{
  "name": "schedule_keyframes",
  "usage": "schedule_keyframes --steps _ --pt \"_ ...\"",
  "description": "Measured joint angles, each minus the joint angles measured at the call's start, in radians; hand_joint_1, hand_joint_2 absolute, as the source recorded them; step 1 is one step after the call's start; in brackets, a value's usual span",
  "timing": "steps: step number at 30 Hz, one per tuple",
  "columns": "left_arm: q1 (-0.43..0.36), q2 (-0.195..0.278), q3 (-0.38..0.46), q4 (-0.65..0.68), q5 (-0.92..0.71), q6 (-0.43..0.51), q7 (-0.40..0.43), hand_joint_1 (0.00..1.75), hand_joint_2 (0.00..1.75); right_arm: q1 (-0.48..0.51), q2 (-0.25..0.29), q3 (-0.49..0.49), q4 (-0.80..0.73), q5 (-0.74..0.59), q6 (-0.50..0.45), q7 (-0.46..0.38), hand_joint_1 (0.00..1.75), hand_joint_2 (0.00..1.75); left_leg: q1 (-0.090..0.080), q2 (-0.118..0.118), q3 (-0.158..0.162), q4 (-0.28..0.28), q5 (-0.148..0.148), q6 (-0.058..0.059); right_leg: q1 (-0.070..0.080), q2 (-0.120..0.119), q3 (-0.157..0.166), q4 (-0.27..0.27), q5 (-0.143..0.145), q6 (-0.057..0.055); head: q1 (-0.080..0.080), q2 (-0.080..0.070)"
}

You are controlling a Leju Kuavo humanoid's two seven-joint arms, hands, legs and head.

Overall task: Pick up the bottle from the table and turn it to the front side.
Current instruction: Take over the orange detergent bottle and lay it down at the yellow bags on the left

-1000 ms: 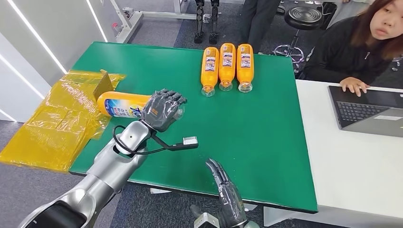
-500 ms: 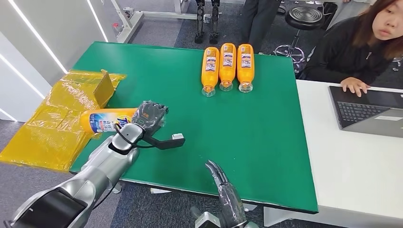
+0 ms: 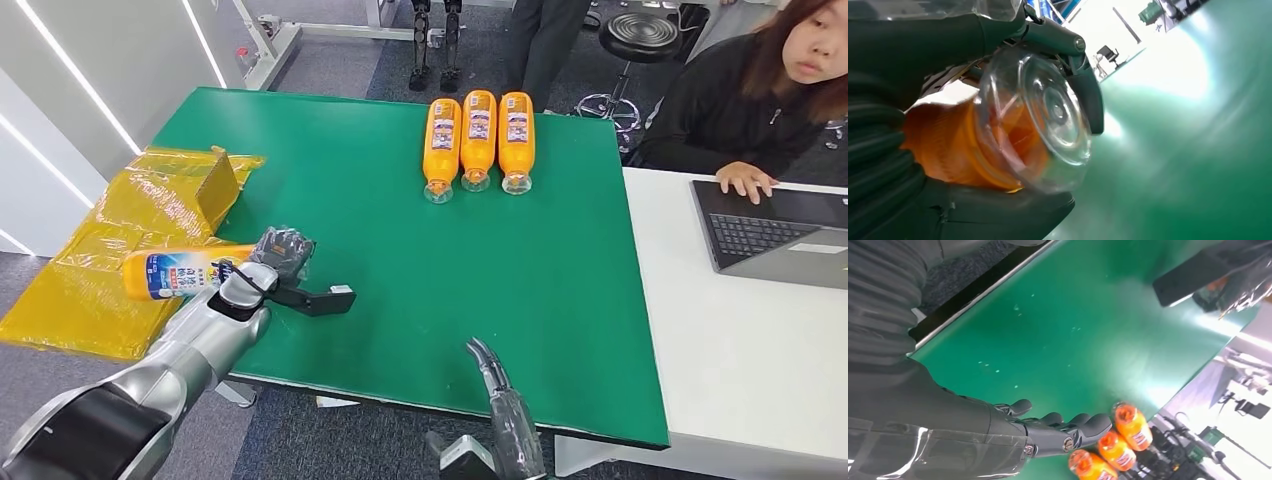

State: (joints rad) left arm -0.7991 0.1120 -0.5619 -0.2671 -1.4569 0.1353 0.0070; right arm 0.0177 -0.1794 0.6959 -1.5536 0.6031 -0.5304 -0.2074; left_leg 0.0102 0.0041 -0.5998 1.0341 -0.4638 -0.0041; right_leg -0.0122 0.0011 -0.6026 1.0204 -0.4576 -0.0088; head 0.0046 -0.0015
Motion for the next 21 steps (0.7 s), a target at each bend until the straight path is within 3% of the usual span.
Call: schedule_keyframes --steps 16,19,21 --pt "-0.009 0.006 0.000 0.008 -0.024 0.004 0.005 0.00 1.75 0.043 -0.015 -0.039 -0.073 0.045 0.058 0.038 0.00 1.75 0.000 0.000 0.000 0.000 0.000 0.000 0.000 0.000 0.000 0.000 0.000 0.000 0.000 0.000" --pt "-0.010 -0.005 0.000 0.008 -0.024 0.063 0.015 0.00 1.75 0.054 -0.015 -0.048 -0.081 0.046 0.053 0.038 0.00 1.75 0.000 0.000 0.000 0.000 0.000 0.000 0.000 0.000 0.000 0.000 0.000 0.000 0.000 0.000" --pt "-0.013 -0.019 0.002 0.008 -0.012 0.161 0.010 0.00 1.75 0.062 -0.015 -0.055 -0.086 0.047 0.042 0.039 0.00 1.75 0.000 -0.001 0.000 0.000 0.000 0.000 0.000 -0.001 0.000 0.000 0.000 0.000 0.000 0.000"
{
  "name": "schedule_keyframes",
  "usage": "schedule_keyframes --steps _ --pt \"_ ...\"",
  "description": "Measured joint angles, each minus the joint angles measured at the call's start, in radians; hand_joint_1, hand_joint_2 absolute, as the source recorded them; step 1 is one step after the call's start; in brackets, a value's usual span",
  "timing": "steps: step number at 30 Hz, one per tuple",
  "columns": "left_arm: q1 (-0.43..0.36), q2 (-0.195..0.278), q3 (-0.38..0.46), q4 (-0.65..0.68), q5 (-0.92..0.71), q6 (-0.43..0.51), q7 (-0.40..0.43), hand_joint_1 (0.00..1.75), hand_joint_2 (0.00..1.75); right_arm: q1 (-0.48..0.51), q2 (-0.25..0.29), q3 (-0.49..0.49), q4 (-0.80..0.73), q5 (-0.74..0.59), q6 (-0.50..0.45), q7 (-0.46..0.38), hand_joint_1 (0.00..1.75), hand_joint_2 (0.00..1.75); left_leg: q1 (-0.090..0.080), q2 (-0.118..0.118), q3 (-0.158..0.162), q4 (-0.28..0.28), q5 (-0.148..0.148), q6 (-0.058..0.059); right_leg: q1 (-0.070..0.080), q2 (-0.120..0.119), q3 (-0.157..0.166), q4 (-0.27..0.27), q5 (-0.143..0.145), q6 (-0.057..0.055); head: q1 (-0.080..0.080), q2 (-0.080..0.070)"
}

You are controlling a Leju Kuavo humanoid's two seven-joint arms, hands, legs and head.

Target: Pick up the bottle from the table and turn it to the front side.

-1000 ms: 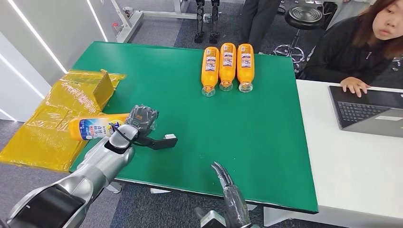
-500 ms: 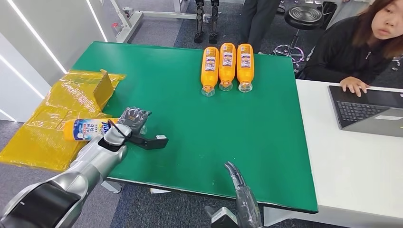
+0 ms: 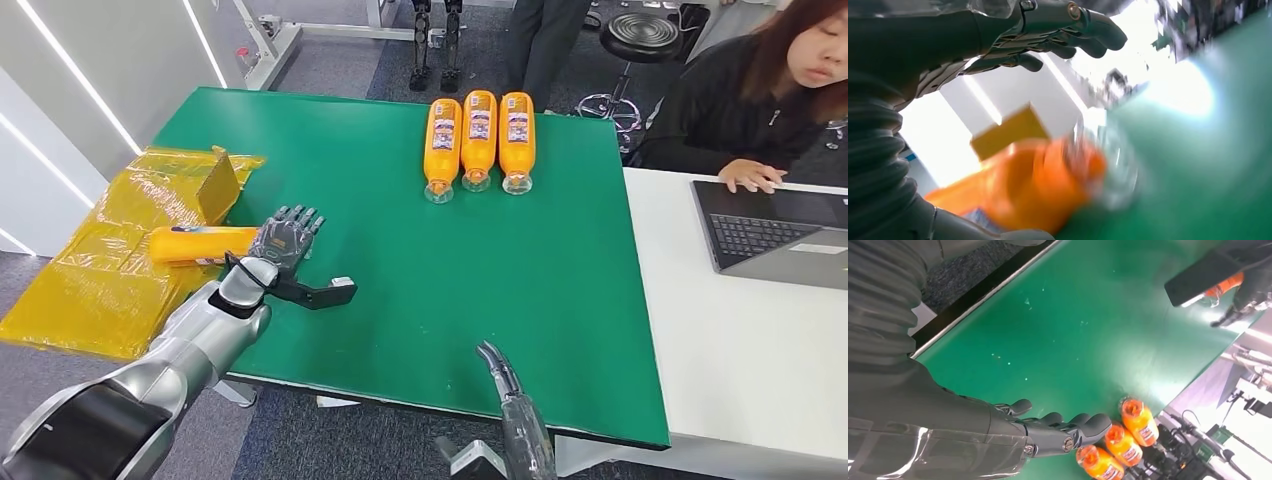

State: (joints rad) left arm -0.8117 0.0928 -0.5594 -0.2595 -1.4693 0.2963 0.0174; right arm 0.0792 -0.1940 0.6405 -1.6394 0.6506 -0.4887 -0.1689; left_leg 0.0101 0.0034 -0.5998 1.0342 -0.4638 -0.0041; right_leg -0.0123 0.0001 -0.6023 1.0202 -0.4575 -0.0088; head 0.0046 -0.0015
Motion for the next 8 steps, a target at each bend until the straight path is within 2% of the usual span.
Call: schedule_keyframes --steps 3,5,8 --pt "-0.007 -0.032 0.013 -0.002 0.035 0.198 -0.040 0.00 1.75 0.012 0.003 -0.013 -0.005 0.007 -0.025 0.002 0.00 1.75 0.000 -0.001 0.000 0.000 0.000 0.000 0.000 -0.001 0.001 0.000 0.000 0.000 0.000 0.000" --pt "-0.010 -0.058 0.033 -0.012 0.081 0.309 -0.101 0.00 1.75 0.020 0.005 -0.023 -0.006 0.020 -0.042 0.002 0.00 1.75 0.000 0.000 0.000 0.000 0.000 0.000 0.000 -0.001 0.001 0.000 0.000 0.000 0.000 0.000" --pt "0.000 -0.091 0.074 -0.057 0.167 0.383 -0.234 0.00 1.75 0.032 0.008 -0.039 -0.006 0.050 -0.076 -0.001 0.00 1.75 -0.001 0.000 0.000 0.000 0.000 0.000 -0.001 -0.001 0.001 -0.001 0.000 0.000 0.000 0.000"
